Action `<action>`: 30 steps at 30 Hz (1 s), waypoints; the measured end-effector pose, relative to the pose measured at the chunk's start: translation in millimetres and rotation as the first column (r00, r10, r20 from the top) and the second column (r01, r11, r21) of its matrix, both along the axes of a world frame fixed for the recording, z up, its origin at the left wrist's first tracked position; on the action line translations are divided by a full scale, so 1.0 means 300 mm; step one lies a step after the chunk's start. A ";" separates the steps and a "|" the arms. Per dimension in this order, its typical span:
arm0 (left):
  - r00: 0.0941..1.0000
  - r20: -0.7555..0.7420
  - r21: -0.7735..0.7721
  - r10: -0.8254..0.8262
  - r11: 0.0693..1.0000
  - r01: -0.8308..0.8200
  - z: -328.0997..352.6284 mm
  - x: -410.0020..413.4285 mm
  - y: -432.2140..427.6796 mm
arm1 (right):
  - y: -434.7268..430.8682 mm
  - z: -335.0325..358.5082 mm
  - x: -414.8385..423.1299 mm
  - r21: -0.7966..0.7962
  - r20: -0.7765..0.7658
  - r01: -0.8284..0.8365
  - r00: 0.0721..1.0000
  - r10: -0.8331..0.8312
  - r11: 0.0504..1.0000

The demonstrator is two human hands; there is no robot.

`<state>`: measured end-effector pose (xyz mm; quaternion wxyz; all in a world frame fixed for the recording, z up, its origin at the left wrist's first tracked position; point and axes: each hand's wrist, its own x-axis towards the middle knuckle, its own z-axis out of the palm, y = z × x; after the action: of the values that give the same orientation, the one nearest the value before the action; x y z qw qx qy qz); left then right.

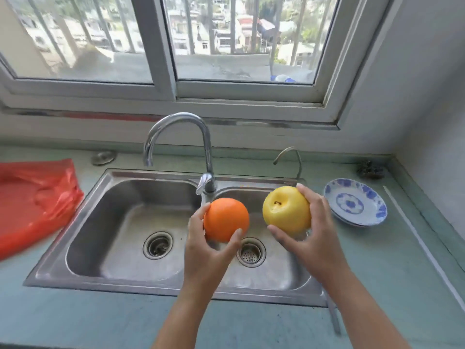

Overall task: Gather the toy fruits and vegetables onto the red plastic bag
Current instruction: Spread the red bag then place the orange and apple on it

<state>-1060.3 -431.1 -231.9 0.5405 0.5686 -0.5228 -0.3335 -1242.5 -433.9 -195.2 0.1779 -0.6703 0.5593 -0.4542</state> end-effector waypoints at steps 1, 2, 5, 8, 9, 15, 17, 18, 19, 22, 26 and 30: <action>1.000 -0.016 0.006 0.019 1.000 -0.019 0.002 0.042 0.036 | 0.025 -0.002 0.045 0.012 0.003 -0.016 1.000 0.016 1.000; 0.999 -0.022 0.015 0.040 0.999 -0.040 0.002 0.084 0.071 | 0.051 -0.003 0.090 0.020 0.008 -0.035 0.999 0.035 0.999; 0.995 -0.003 0.034 0.095 0.995 -0.095 -0.010 0.215 0.188 | 0.130 -0.013 0.232 0.022 -0.006 -0.105 0.994 0.105 0.994; 0.986 0.008 0.054 0.164 0.985 -0.164 -0.033 0.357 0.312 | 0.203 -0.028 0.383 0.046 0.017 -0.179 0.984 0.178 0.983; 0.981 0.002 0.058 0.193 0.979 -0.193 -0.038 0.404 0.353 | 0.226 -0.031 0.436 0.051 0.020 -0.204 0.979 0.203 0.978; 0.908 -0.049 0.066 0.415 0.909 -0.412 -0.059 0.707 0.579 | 0.337 -0.074 0.759 0.080 0.018 -0.413 0.910 0.413 0.907; 0.872 -0.052 0.063 0.487 0.873 -0.484 -0.058 0.802 0.640 | 0.355 -0.079 0.863 0.077 0.022 -0.474 0.880 0.474 0.877; 0.855 -0.053 0.060 0.516 0.856 -0.513 -0.055 0.845 0.667 | 0.361 -0.077 0.914 0.073 0.029 -0.502 0.865 0.502 0.862; 0.839 -0.057 0.057 0.541 0.841 -0.539 -0.054 0.883 0.690 | 0.367 -0.073 0.961 0.070 0.039 -0.531 0.847 0.530 0.844; 0.789 -0.095 0.055 0.608 0.794 -0.605 -0.053 0.980 0.733 | 0.375 -0.073 1.085 0.071 0.031 -0.602 0.798 0.601 0.795; 0.731 -0.129 0.077 0.670 0.742 -0.666 -0.089 1.090 0.726 | 0.331 -0.106 1.216 0.113 0.000 -0.636 0.768 0.640 0.764; 0.713 -0.118 0.102 0.691 0.723 -0.684 -0.126 1.218 0.666 | 0.239 -0.148 1.369 0.161 0.031 -0.658 0.748 0.662 0.736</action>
<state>-695.0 -231.1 -269.7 0.6481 0.7093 -0.2241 -0.1630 -831.6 -362.1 -239.7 0.3731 -0.8146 0.3227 -0.3052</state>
